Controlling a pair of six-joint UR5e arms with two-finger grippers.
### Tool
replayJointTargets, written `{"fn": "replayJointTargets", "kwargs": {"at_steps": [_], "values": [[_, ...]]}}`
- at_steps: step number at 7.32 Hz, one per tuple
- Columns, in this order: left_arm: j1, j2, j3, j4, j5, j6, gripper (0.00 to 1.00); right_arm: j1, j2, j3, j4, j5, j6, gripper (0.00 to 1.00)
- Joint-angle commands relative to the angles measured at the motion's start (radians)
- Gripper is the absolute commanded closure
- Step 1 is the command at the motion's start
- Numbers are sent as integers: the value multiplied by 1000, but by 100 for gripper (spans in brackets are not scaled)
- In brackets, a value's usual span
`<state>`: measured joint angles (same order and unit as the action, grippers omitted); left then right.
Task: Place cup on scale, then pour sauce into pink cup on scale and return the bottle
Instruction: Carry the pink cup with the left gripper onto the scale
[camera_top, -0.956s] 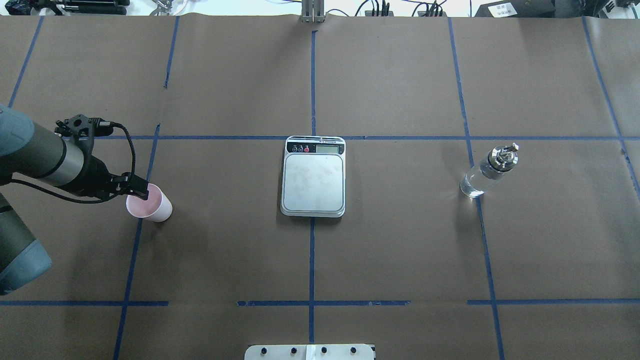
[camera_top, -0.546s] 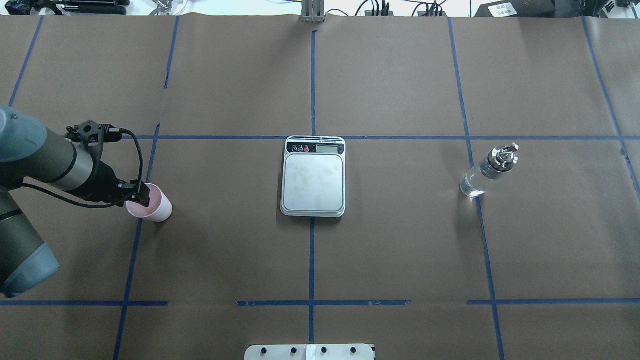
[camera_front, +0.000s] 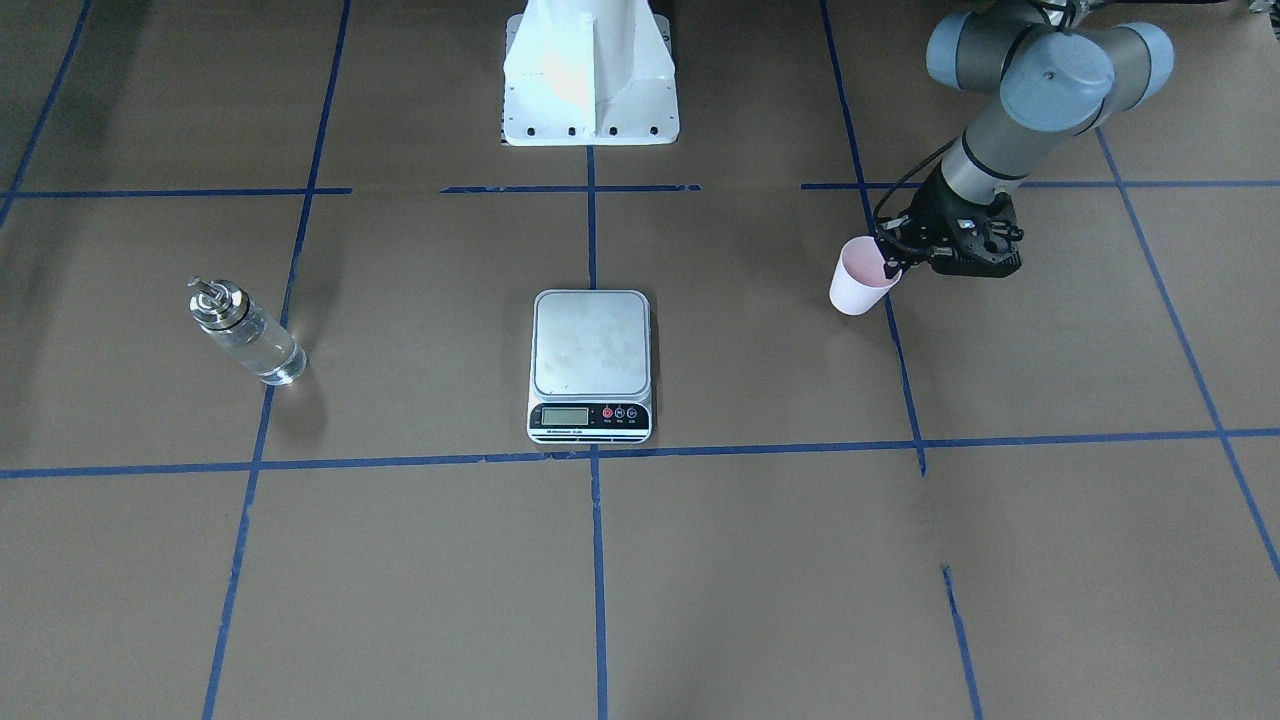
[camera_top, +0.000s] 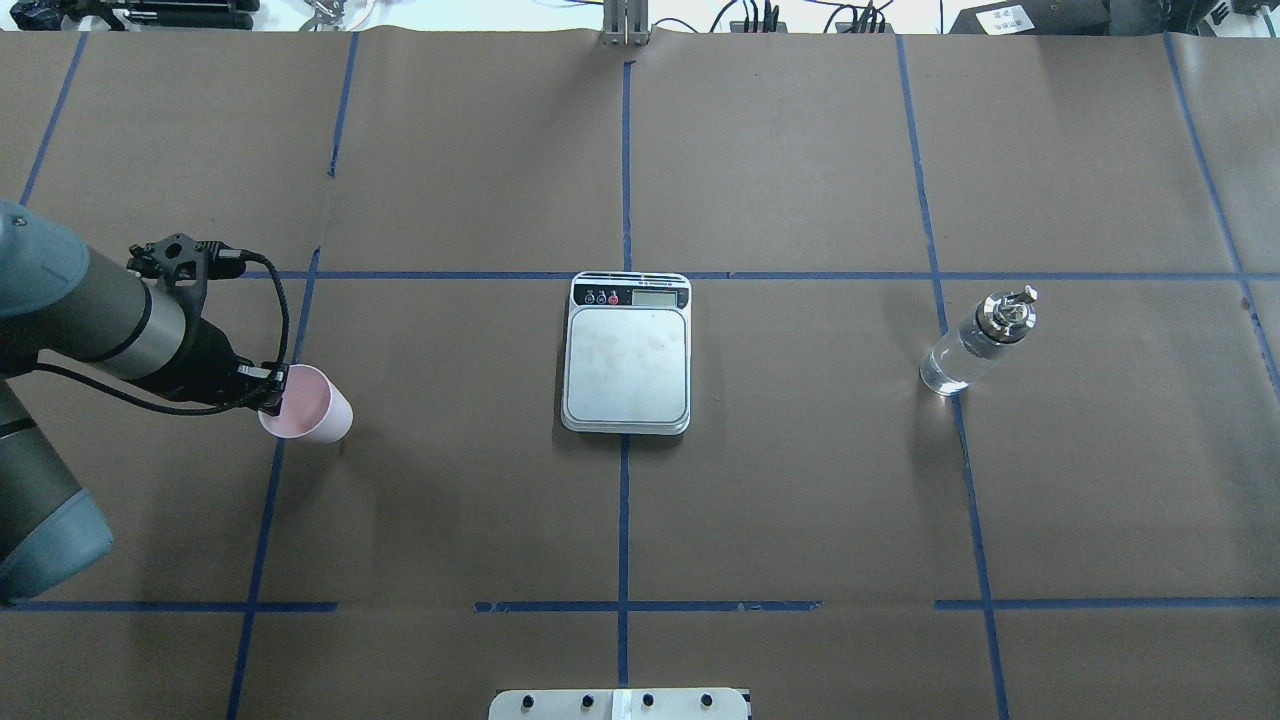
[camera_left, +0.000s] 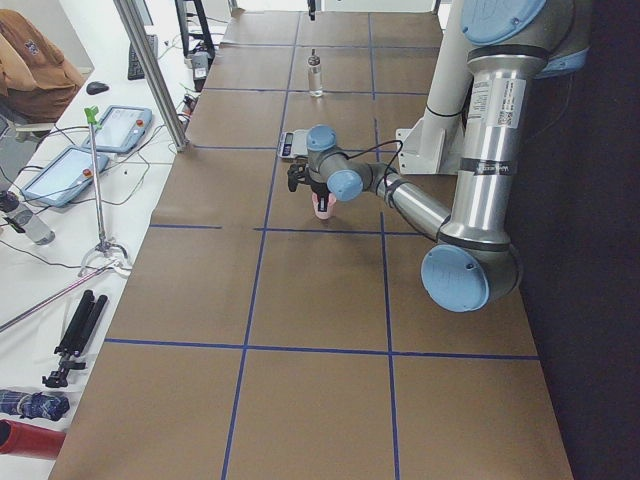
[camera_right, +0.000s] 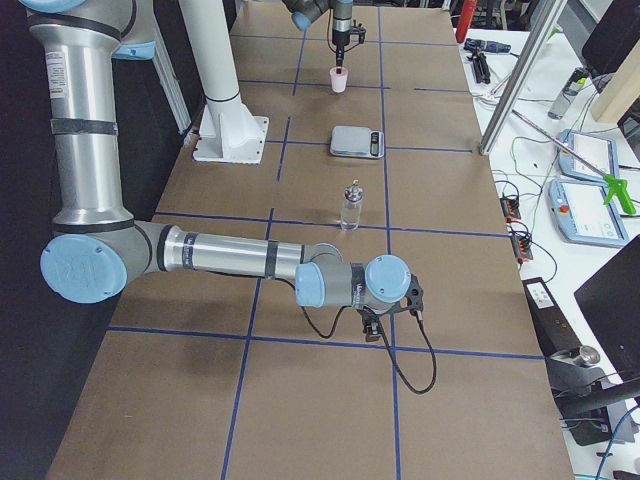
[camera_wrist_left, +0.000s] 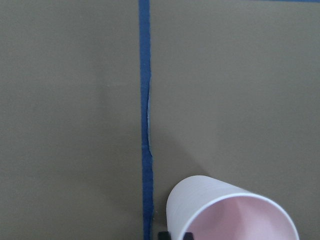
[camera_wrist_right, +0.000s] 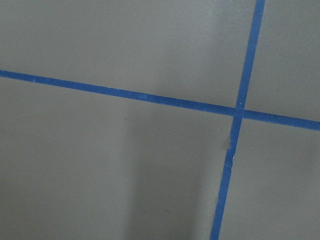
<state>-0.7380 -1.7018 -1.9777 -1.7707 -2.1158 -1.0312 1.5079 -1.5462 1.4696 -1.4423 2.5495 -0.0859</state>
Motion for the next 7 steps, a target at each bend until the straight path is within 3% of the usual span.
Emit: {"fn": "replayJointTargets", "kwargs": {"at_steps": [1,3,5,7], "values": [[-1,-164,-82,277,25,-4,100,-3,0,0,0,0,0,0],[90,-365,27,287,31,-203,100,-18,0,2,3,0,0,0],[124,-554,226,281,31,-221,100,-23,0,2,11,-2,0,0],[126,-659,283,277,52,-245,100,-26,-2,2,22,1,2,0]]}}
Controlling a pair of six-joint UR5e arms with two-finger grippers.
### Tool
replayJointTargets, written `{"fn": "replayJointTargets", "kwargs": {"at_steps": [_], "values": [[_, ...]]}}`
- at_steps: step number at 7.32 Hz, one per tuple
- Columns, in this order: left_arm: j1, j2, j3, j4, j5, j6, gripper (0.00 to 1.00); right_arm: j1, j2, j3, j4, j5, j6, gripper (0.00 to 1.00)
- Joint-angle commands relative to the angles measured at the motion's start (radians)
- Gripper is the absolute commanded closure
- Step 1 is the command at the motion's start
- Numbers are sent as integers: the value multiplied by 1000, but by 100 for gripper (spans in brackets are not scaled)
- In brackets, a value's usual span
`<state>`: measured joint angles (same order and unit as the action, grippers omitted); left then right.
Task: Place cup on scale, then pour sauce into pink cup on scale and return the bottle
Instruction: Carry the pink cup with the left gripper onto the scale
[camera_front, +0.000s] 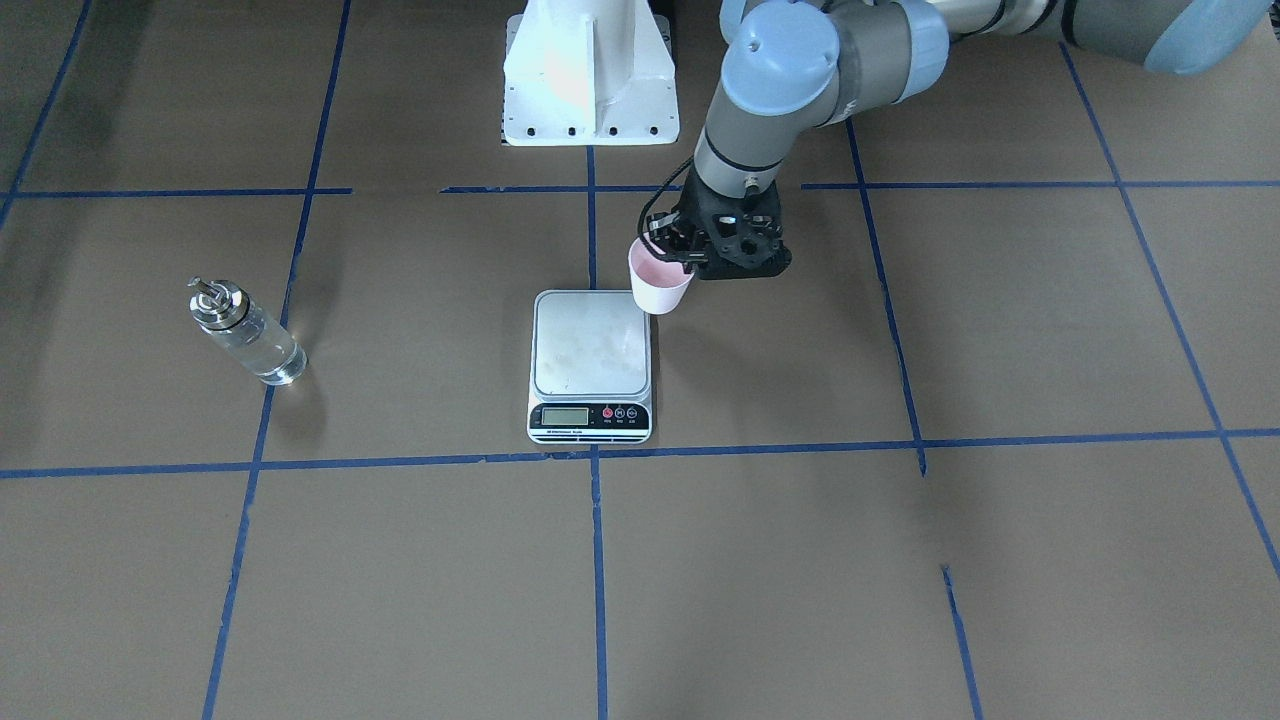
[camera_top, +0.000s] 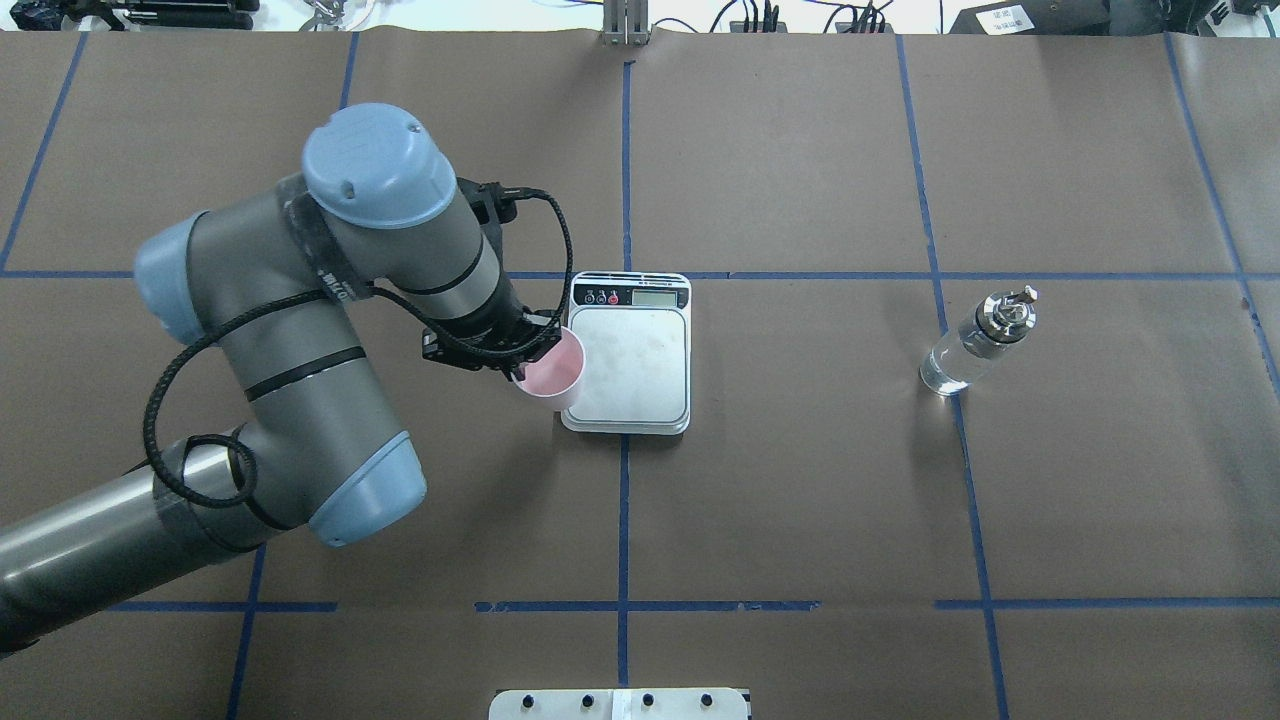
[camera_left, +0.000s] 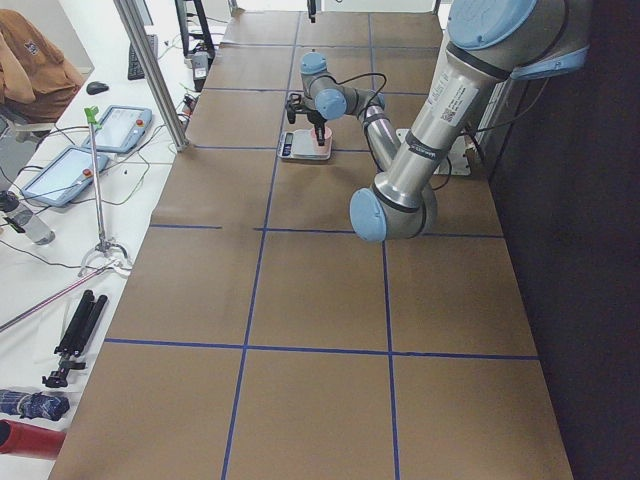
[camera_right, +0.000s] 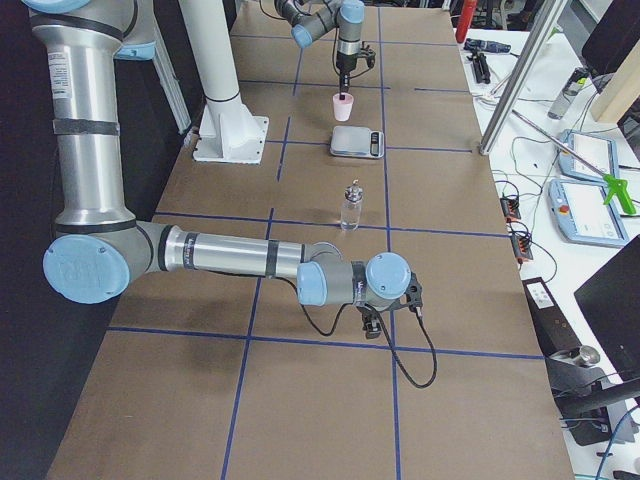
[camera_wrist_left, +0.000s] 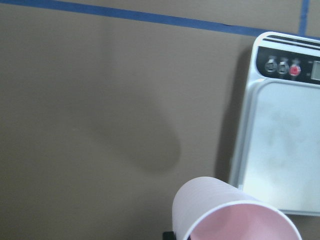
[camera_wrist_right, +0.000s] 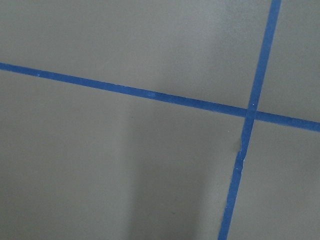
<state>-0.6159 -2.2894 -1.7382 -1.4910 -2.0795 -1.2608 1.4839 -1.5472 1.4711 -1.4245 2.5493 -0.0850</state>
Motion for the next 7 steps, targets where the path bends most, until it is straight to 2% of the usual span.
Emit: {"fn": "replayJointTargets", "kwargs": {"at_steps": [1,3,7], "values": [[4,-114,98,-5,27,-19,100,-2,-1,-1,6,2,1,0],[27,-159,164,-8,119,-16,100,-2,-7,0,6,2,1,0],[50,-154,199,-55,124,-12,100,-2,-17,2,24,0,-1,0]]}}
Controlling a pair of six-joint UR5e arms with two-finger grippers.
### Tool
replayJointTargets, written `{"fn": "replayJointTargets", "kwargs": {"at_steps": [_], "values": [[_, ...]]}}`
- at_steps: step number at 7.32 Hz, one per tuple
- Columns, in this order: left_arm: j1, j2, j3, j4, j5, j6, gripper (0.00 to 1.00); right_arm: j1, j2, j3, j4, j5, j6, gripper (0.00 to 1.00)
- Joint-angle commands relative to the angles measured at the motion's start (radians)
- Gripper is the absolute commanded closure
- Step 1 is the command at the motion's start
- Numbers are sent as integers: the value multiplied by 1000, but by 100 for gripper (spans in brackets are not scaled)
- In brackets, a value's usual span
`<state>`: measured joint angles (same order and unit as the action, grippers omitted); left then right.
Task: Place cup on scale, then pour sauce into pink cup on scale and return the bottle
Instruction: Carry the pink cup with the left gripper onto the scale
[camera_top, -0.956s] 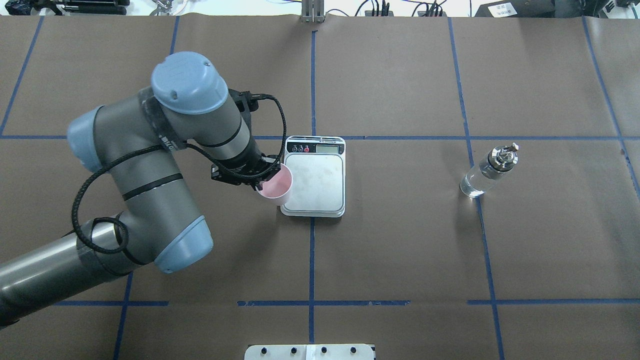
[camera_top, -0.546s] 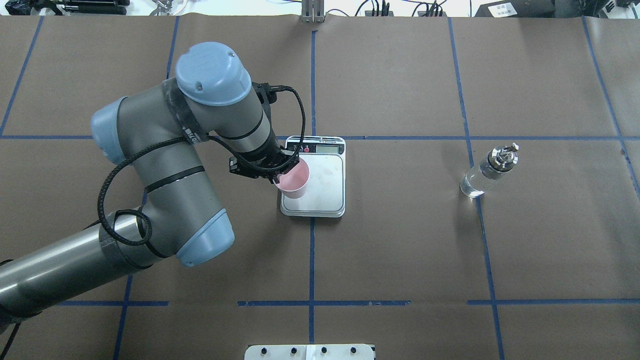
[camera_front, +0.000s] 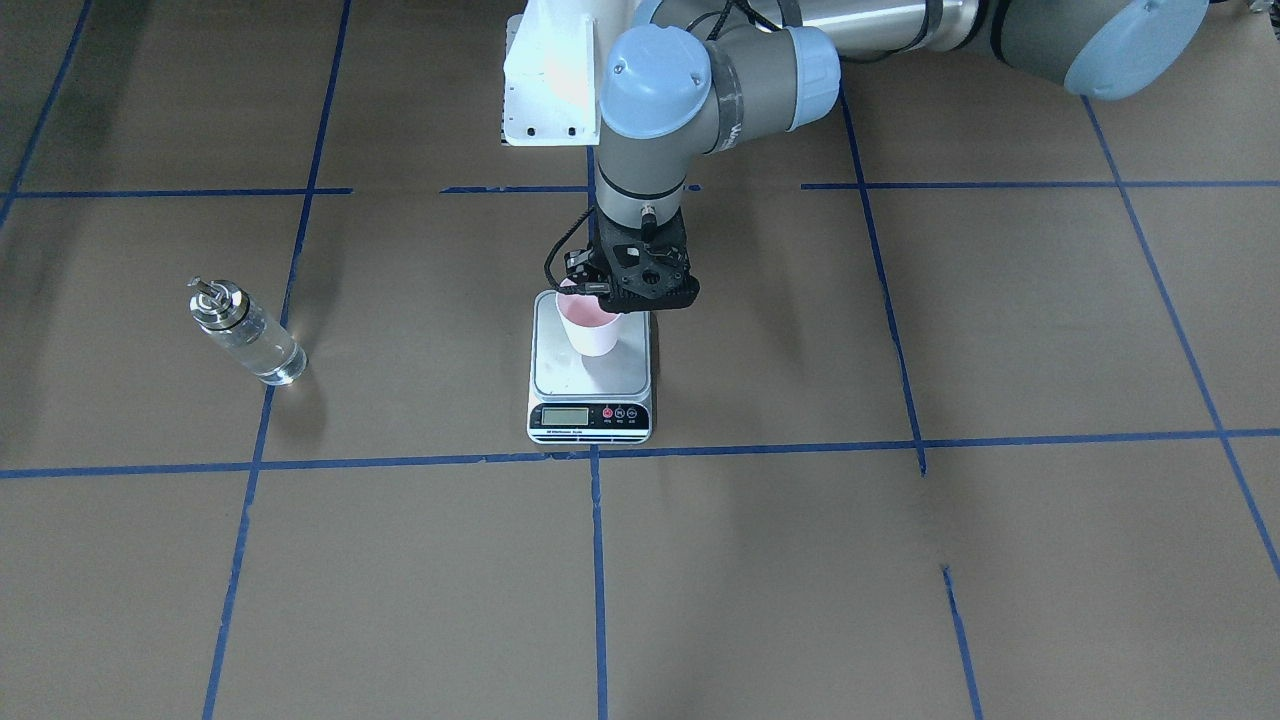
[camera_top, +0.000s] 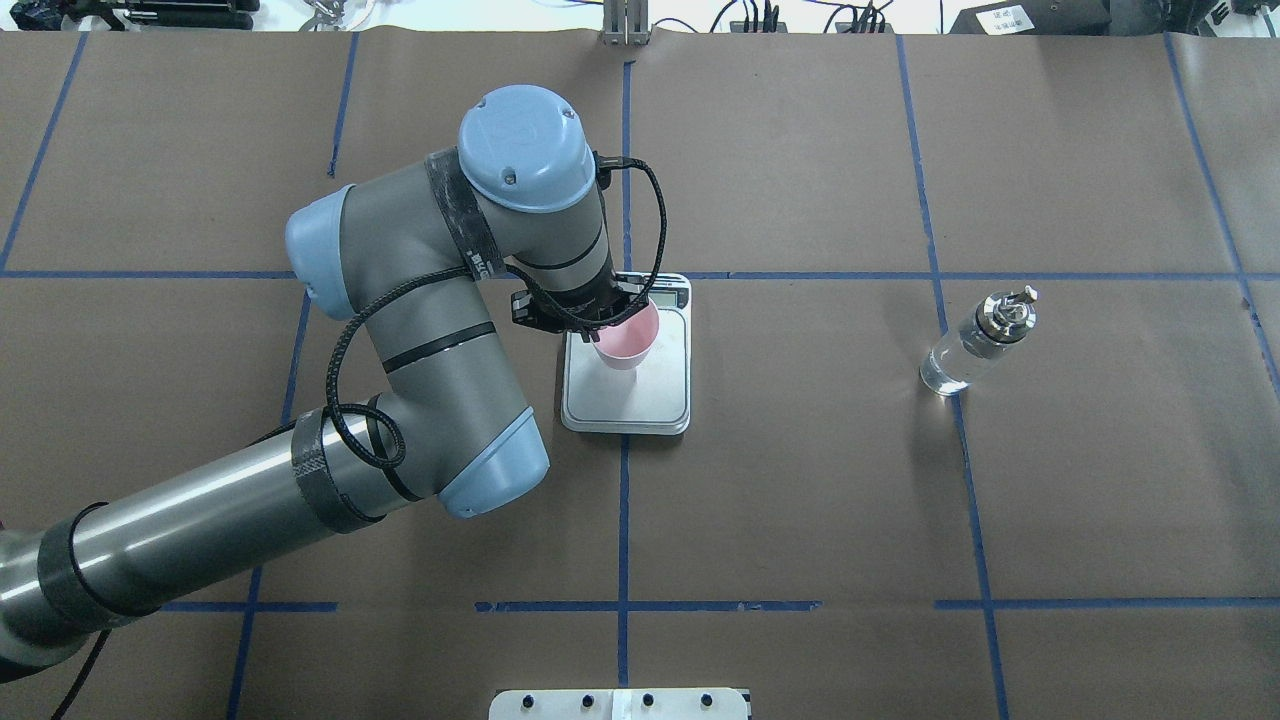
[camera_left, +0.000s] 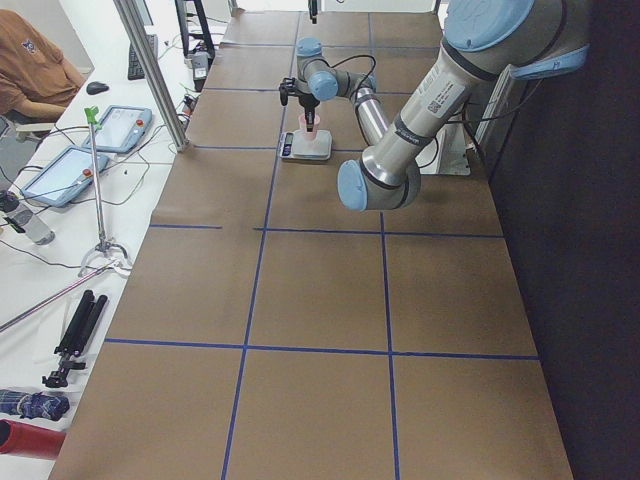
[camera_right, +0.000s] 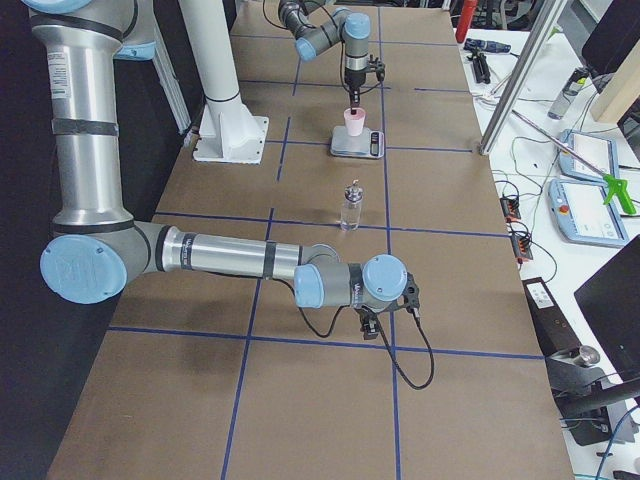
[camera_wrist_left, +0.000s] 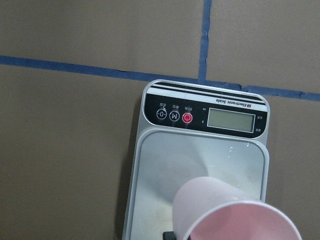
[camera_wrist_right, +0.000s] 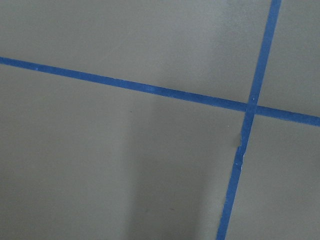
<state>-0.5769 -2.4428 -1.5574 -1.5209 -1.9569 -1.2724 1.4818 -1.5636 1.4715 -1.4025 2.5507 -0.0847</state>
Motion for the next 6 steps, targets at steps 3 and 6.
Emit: {"fn": "replayJointTargets", "kwargs": {"at_steps": [3,6], "values": [[11,2,20,-24,3,1,95,0,-3,0,7,-3,-1,0],[11,1,22,-27,16,1,86,0,-3,0,5,-3,-1,0]]}}
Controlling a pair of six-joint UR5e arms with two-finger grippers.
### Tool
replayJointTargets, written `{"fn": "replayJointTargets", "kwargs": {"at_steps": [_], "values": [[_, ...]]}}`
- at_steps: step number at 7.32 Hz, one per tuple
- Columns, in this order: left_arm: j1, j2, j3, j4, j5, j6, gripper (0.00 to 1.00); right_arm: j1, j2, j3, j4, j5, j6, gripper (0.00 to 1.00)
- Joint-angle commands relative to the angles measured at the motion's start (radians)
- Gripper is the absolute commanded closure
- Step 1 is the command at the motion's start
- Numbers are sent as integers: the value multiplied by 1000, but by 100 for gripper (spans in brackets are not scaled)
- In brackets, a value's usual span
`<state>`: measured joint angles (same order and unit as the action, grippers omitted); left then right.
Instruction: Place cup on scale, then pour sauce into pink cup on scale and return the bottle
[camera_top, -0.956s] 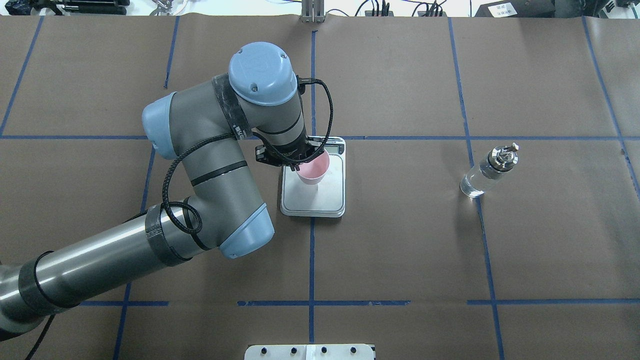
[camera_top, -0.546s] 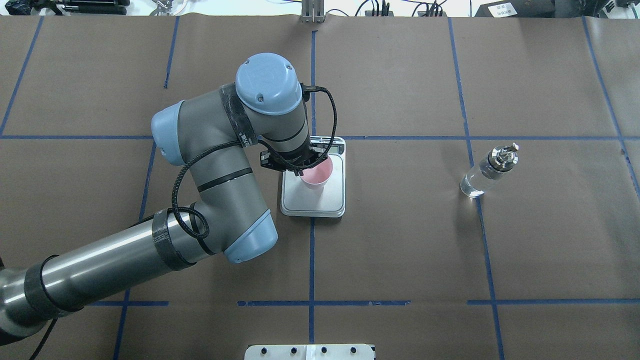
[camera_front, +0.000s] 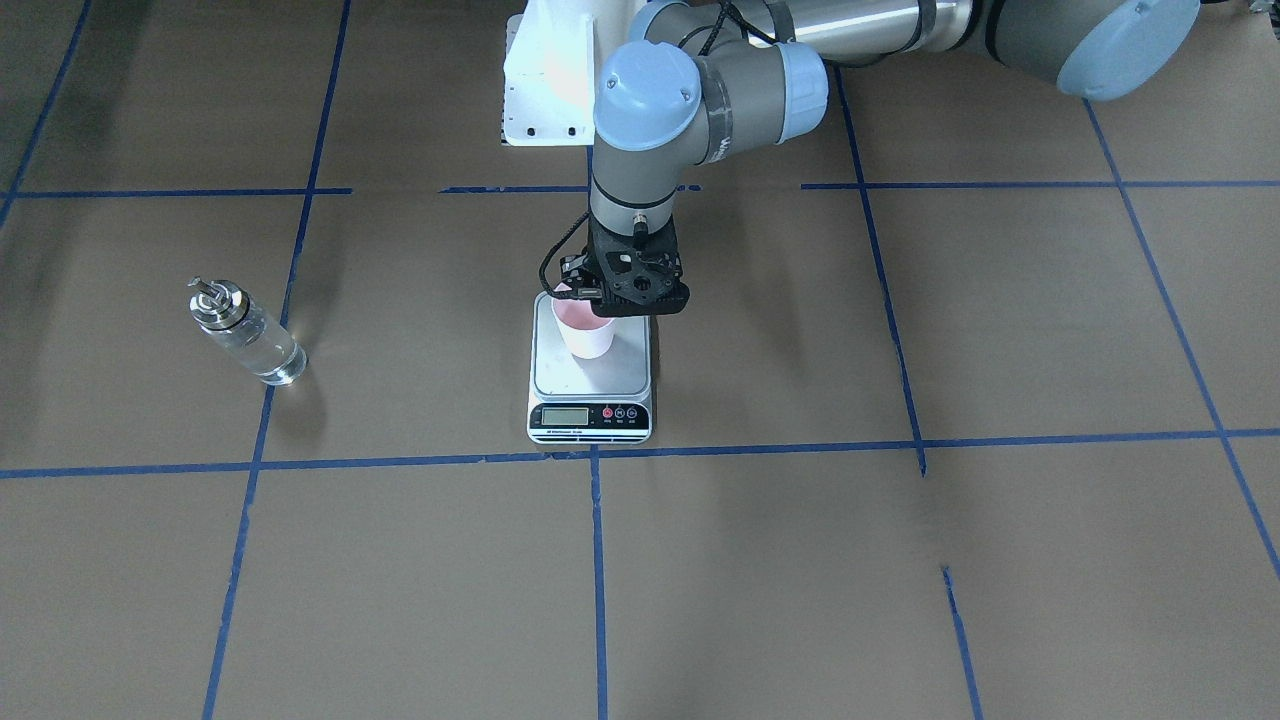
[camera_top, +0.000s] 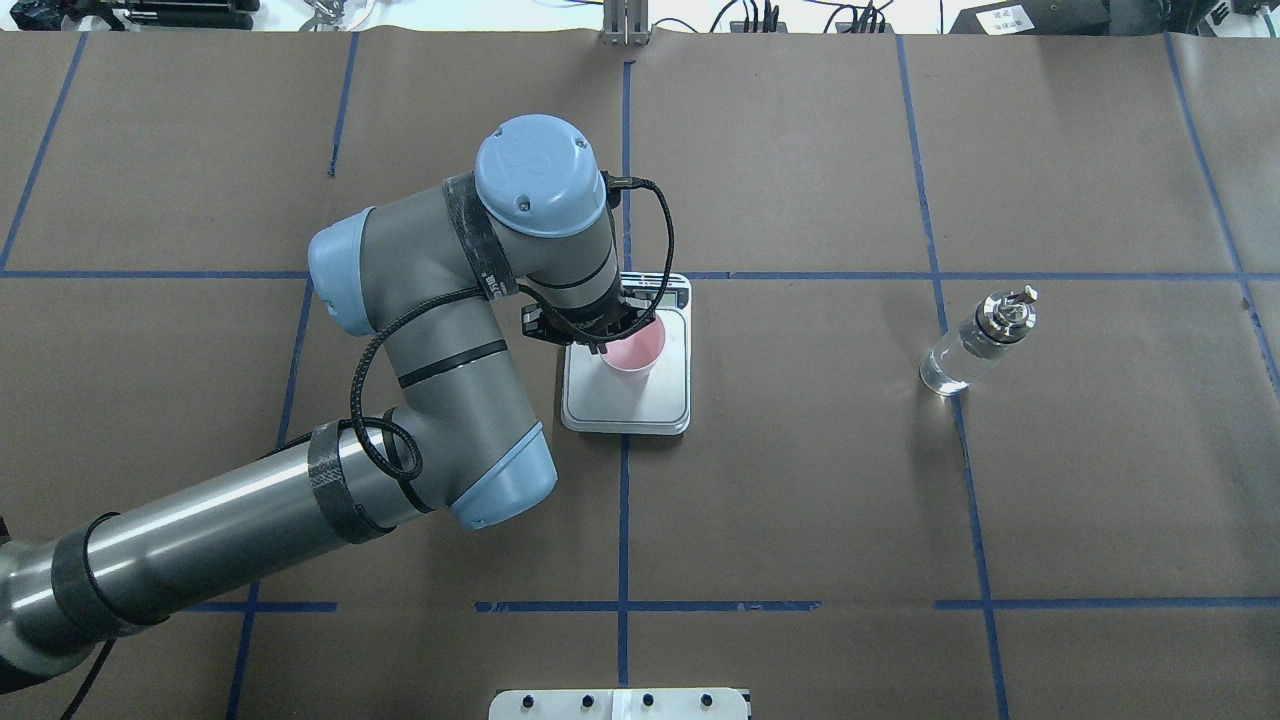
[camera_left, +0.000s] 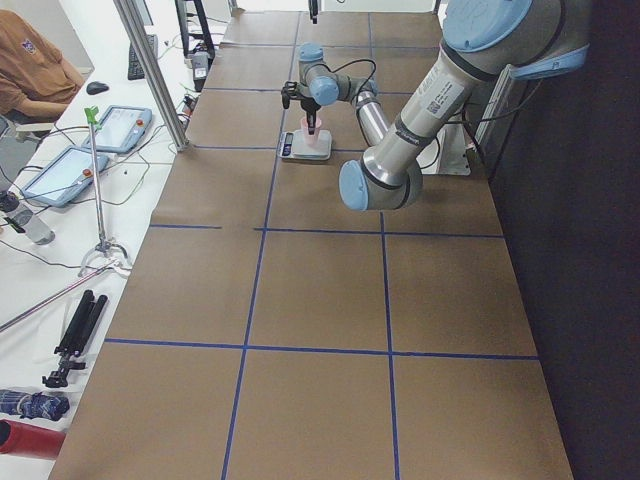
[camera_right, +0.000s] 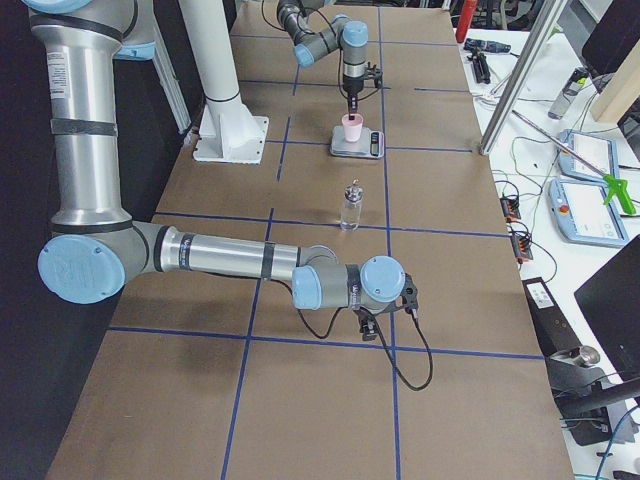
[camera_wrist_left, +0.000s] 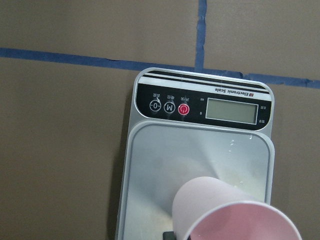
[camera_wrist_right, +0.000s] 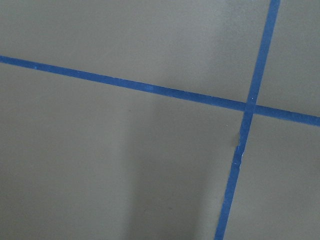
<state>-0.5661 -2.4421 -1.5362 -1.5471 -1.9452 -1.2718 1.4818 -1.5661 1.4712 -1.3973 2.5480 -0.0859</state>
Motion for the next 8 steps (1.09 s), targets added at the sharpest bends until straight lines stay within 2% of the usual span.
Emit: {"fn": "replayJointTargets", "kwargs": {"at_steps": [1,4,6,7,8], "values": [[-1,0,4,-2,5,2,85,-2,0,0,0,0,0,0],[-1,5,2,-16,3,3,58,-2,0,0,0,0,0,0],[-5,6,-21,-30,0,-1,53,-2,0,6,1,2,2,0],[-26,32,-101,-25,5,0,45,-17,1,15,1,3,2,0],[-61,126,-242,-25,0,2,45,-47,1,29,3,3,2,0]]}}
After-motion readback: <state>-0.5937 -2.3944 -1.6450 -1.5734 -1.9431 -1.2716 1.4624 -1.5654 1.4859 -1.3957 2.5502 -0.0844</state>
